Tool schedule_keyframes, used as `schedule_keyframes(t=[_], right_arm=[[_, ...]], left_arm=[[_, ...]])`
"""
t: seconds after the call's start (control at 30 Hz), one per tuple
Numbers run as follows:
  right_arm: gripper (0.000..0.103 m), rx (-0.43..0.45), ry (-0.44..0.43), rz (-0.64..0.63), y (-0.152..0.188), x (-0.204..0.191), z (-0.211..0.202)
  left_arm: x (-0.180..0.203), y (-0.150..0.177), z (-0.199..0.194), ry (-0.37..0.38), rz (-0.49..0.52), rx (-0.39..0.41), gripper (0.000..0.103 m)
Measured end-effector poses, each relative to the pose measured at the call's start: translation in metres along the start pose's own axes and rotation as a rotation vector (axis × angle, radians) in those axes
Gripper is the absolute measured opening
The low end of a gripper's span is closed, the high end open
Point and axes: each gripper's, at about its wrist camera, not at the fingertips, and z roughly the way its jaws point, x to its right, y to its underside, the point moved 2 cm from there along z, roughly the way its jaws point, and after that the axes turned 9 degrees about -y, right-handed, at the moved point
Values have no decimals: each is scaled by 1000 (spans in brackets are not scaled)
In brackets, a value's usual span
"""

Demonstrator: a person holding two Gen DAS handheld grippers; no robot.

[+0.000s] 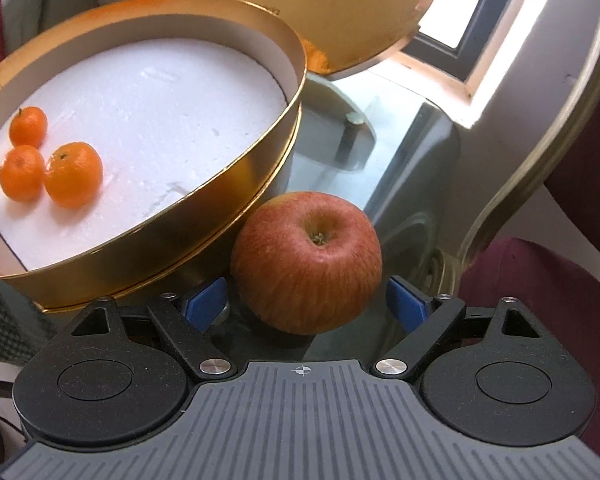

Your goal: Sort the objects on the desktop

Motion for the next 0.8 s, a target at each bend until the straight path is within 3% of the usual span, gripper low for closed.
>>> schedule_keyframes(t=[0.43, 0.8], right_arm=[[89, -22, -17, -114, -9, -1, 18], [86, -12, 54, 15, -1, -7, 9]], left_arm=[[-1, -1, 5, -5, -4, -19, 101], [-4, 1, -3, 7, -16, 9, 101]])
